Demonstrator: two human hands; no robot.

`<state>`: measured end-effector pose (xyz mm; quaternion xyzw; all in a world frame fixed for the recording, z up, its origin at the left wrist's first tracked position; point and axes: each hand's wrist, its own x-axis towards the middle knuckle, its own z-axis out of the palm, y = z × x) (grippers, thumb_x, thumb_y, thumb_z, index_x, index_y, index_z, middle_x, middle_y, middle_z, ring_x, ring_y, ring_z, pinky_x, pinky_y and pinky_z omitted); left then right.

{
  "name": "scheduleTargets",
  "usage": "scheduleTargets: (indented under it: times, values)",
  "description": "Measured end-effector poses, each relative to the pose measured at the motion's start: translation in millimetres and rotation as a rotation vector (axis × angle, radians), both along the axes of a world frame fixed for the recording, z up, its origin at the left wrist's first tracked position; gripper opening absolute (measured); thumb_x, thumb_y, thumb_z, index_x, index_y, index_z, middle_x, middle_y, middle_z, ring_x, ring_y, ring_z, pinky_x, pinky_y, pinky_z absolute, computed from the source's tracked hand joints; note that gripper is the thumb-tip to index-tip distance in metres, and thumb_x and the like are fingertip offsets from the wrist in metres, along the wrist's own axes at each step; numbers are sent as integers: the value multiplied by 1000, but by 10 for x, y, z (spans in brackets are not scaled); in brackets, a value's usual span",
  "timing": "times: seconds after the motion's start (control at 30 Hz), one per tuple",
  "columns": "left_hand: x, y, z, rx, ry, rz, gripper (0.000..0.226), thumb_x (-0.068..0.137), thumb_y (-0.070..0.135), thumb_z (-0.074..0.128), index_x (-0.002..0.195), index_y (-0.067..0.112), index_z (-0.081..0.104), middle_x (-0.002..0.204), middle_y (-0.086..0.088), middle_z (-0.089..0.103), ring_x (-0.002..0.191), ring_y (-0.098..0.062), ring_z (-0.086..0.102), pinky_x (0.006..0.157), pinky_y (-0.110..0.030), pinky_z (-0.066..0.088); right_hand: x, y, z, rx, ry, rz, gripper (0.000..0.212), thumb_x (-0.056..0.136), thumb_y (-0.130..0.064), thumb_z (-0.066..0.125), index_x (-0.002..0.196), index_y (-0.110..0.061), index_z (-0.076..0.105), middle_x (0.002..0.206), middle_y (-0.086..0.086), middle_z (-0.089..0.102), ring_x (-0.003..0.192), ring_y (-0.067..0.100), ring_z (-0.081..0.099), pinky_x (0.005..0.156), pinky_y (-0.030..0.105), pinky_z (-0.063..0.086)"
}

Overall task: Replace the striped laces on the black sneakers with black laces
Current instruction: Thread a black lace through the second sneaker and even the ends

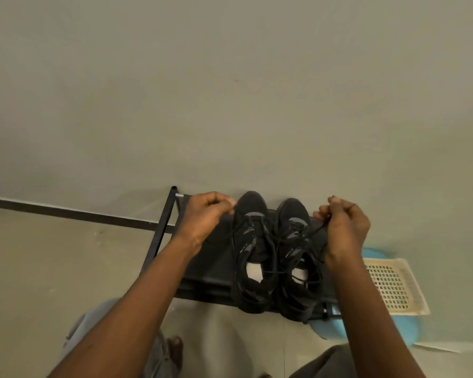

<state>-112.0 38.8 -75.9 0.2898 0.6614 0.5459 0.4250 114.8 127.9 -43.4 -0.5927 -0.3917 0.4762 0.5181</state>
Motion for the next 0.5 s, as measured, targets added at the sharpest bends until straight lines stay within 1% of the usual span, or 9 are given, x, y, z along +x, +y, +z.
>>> scheduleTargets:
  times: [0.07, 0.13, 0.17, 0.2, 0.23, 0.3, 0.37, 0.43, 0.5]
  values:
    - [51, 45, -16, 6, 7, -33, 11, 96, 13, 70, 88, 16, 78, 75, 5, 74, 70, 4, 64, 65, -19, 45, -30, -65, -281, -41, -132, 37, 13, 101, -17, 62, 99, -7, 70, 75, 4, 69, 71, 18, 66, 78, 36, 57]
    - [89, 91, -17, 19, 27, -41, 14, 95, 6, 66, 87, 9, 78, 74, 7, 74, 74, 3, 65, 67, -21, 44, -61, -120, -469, -59, -336, 109, 11, 99, -24, 64, 98, -17, 73, 84, 0, 73, 82, 18, 70, 86, 39, 58]
    - [102, 114, -11, 21, 43, -49, 15, 94, 3, 64, 87, 4, 78, 72, 8, 74, 74, 2, 65, 67, -20, 43, -87, -142, -519, -63, -480, 148, 11, 98, -27, 64, 105, -22, 72, 96, -1, 74, 95, 20, 70, 93, 43, 55]
    - [130, 151, -21, 19, 53, -67, 16, 93, 1, 63, 87, 1, 78, 72, 8, 73, 74, 2, 65, 66, -18, 43, -109, -144, -563, -50, -634, 189, 23, 96, -29, 65, 119, -26, 68, 113, -2, 71, 108, 22, 66, 101, 49, 51]
    - [152, 157, -12, 23, 68, -93, 16, 92, -1, 62, 88, 0, 77, 71, 7, 73, 73, 1, 64, 65, -15, 43, -142, -153, -580, 9, -728, 230, 38, 93, -30, 65, 131, -30, 61, 126, -2, 65, 118, 22, 61, 106, 53, 46]
    - [211, 166, 3, 34, 99, -166, 17, 92, -3, 63, 89, 2, 78, 72, 4, 74, 69, 0, 64, 64, -11, 44, -229, -150, -570, 230, -731, 351, 59, 86, -27, 67, 143, -32, 52, 139, -5, 57, 127, 18, 55, 112, 53, 41]
    - [249, 196, -2, 44, 131, -220, 16, 92, -1, 66, 91, 7, 80, 75, 0, 75, 68, -2, 65, 66, -13, 47, -355, -111, -569, 470, -685, 557, 62, 83, -17, 69, 143, -24, 55, 138, -5, 60, 129, 13, 55, 111, 45, 44]
    - [240, 219, -26, 48, 151, -221, 14, 93, 4, 70, 93, 13, 80, 79, -1, 77, 73, -8, 70, 73, -20, 53, -456, -114, -549, 501, -594, 725, 44, 89, -8, 68, 131, -20, 67, 120, -9, 71, 115, 6, 65, 100, 38, 53]
    - [178, 237, -64, 33, 183, -163, 14, 93, 9, 72, 91, 21, 80, 81, -1, 78, 82, -17, 74, 82, -32, 59, -478, -98, -542, 382, -471, 778, 29, 98, -7, 64, 122, -20, 73, 96, -10, 77, 94, 6, 72, 86, 32, 59]
